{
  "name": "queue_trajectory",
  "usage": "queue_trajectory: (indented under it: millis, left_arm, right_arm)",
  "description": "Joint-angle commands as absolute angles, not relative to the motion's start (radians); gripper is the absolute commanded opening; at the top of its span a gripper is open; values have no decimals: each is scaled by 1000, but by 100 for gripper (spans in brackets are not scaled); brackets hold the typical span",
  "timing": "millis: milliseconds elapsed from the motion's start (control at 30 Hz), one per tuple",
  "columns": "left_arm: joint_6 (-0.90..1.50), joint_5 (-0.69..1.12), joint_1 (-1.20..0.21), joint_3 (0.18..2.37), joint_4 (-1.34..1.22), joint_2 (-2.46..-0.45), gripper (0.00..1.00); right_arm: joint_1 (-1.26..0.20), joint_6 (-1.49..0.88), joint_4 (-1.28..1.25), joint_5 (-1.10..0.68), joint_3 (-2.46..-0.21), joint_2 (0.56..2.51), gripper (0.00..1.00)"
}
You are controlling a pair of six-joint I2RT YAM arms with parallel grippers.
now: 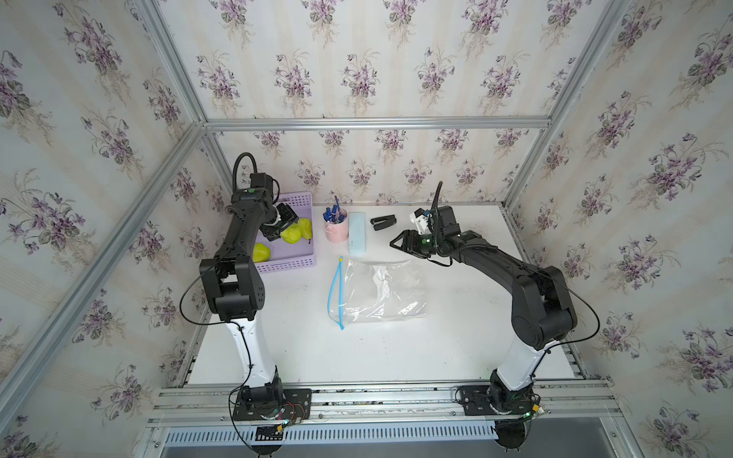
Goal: Open the zip-top bag and take out the pear
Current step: Place the zipper food storage bag at the center of the board, then reset both arms
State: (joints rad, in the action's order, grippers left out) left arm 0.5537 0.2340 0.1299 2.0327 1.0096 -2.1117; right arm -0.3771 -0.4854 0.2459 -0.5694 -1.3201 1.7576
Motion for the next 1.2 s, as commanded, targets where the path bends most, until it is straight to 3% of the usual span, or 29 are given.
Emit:
queue_trajectory:
  millis: [0,100,233,400,500,633,900,1100,1167]
  left_arm:
    - [575,216,135,2096,1036,-2130,90]
    - [567,193,138,2122,1055,-2058,100]
    - [535,171,141,2006,1028,-1813,100]
    - [496,136,146,1530,801,-1388,100]
    - [484,84,146,1218,648,-1176,100]
    - [470,19,143,923,482,-1026,100]
    - [182,-131,80,497,-92,-921,100]
    - [122,-154,22,358,-501,-1185,100]
    - [98,-191,-9,428,-482,-1260,100]
  right_arm:
    - [-368,-410,337,-568,-1349,1701,68]
    - [-361,-358,395,-515,-1361,1637,69]
    - [-333,-312,362,-403,-1260,1511,74]
    - [-240,-293,172,-194,-996,1343,86]
    - [-174,-301,44,-93,-853,1289,99]
    - [-157,-233,-147,90,-682,1227,100]
    - [-126,-51,-826,290,-241,1139,100]
    - [-93,-66,-1202,227,-136,1309,100]
    - [-89,-22,-1229,209,-148,1343,100]
